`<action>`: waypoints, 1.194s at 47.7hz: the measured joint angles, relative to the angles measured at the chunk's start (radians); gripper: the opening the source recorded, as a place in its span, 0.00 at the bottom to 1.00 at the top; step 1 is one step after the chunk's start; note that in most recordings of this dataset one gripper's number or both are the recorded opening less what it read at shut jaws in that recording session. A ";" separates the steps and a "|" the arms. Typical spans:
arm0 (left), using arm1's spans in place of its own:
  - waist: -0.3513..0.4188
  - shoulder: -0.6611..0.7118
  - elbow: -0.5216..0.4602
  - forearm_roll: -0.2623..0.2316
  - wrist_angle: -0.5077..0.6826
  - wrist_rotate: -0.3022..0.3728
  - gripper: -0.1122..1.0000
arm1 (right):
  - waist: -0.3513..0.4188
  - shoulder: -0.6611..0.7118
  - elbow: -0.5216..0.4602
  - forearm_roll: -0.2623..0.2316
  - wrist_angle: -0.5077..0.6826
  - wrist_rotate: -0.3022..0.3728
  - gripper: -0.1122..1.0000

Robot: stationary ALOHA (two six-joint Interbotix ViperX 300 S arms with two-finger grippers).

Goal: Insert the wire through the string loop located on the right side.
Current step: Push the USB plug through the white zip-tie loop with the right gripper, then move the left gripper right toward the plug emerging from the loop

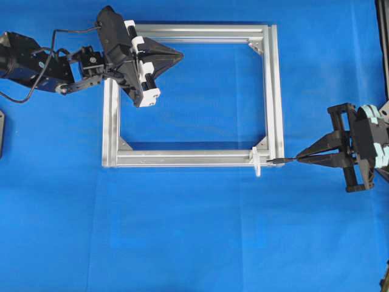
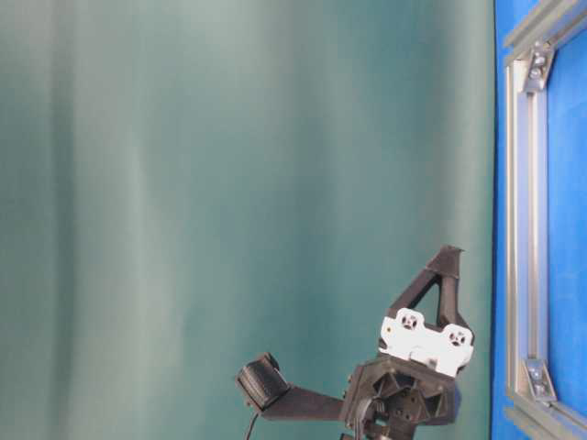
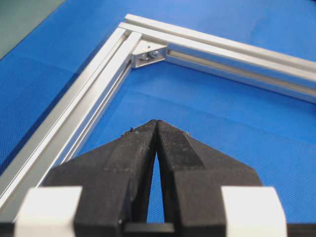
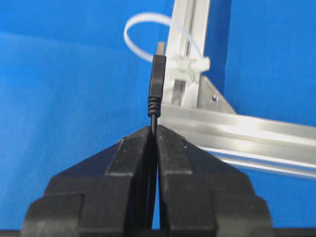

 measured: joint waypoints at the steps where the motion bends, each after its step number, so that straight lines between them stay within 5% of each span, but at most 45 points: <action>1: 0.002 0.000 0.000 0.000 0.000 0.000 0.12 | -0.002 0.009 0.000 0.000 -0.008 0.000 0.07; 32: 0.000 0.000 0.000 0.000 0.000 0.000 0.12 | -0.014 0.373 -0.163 0.002 -0.225 0.000 0.07; 57: -0.023 0.000 0.000 0.000 0.000 -0.002 0.12 | -0.025 0.416 -0.201 0.002 -0.229 -0.003 0.07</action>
